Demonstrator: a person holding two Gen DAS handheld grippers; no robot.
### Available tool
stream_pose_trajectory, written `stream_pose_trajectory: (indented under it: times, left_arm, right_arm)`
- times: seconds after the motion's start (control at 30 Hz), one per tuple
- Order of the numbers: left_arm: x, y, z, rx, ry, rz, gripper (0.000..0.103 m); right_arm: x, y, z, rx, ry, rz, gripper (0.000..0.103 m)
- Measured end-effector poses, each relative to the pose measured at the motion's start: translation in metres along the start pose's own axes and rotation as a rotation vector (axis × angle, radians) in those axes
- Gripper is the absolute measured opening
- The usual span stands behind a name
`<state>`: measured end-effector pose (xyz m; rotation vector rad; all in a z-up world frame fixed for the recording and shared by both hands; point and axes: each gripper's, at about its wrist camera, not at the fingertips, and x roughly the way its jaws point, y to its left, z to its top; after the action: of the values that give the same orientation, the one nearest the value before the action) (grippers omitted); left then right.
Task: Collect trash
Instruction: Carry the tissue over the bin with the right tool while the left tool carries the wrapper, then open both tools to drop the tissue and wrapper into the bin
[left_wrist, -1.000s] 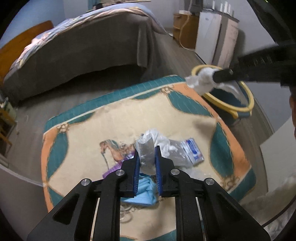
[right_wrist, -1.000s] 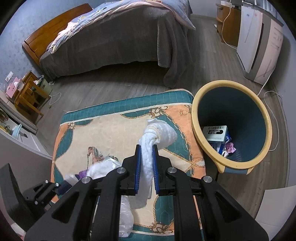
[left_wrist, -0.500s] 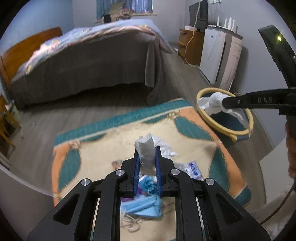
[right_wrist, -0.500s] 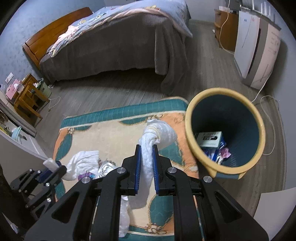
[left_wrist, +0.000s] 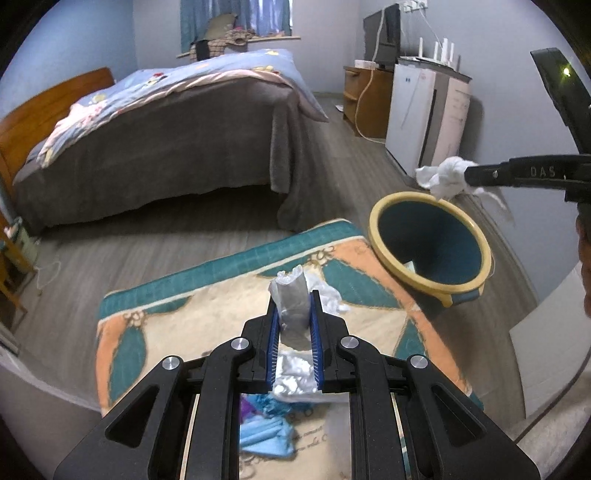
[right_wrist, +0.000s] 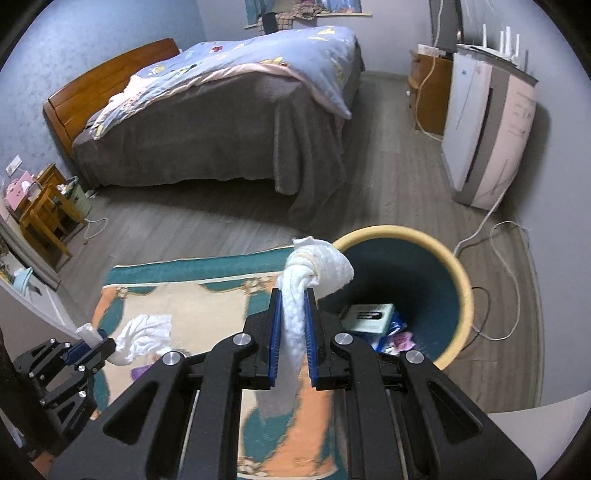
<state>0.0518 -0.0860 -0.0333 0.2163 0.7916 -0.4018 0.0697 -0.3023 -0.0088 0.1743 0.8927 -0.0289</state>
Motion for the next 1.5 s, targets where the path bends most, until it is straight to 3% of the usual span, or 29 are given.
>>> stream_pose_trajectory:
  times: [0.5,0.7,0.87,1.13,1.17,1.23,1.3,1.4,1.5]
  left_arm:
    - [0.06,-0.066,0.039,0.116,0.027,-0.044,0.016]
    - [0.1,-0.101,0.05,0.129,0.079,-0.139,0.016]
    - [0.116,-0.122,0.058,0.131,0.07,-0.23,0.016]
    - [0.144,-0.151,0.063,0.19,0.074,-0.251,0.016]
    - [0.146,-0.153,0.064,0.196,0.073,-0.25,0.019]
    - [0.15,-0.157,0.064,0.207,0.088,-0.245,0.044]
    - [0.151,-0.158,0.063,0.209,0.095,-0.239,0.062]
    - [0.147,-0.156,0.06,0.21,0.086,-0.235,0.077]
    - [0.144,-0.148,0.057,0.172,0.087,-0.229,0.094]
  right_arm:
    - [0.046,-0.08,0.001,0.135,0.089,-0.047,0.011]
    - [0.068,-0.103,-0.001,0.182,0.135,-0.061,0.011]
    - [0.084,-0.115,-0.005,0.2,0.17,-0.075,0.011]
    - [0.092,-0.123,-0.007,0.225,0.171,-0.069,0.012]
    - [0.093,-0.124,-0.007,0.223,0.17,-0.073,0.012]
    - [0.095,-0.126,-0.008,0.225,0.17,-0.089,0.022]
    - [0.096,-0.129,-0.009,0.238,0.172,-0.095,0.035]
    - [0.096,-0.131,-0.009,0.251,0.168,-0.1,0.042]
    - [0.093,-0.133,-0.008,0.264,0.156,-0.105,0.056]
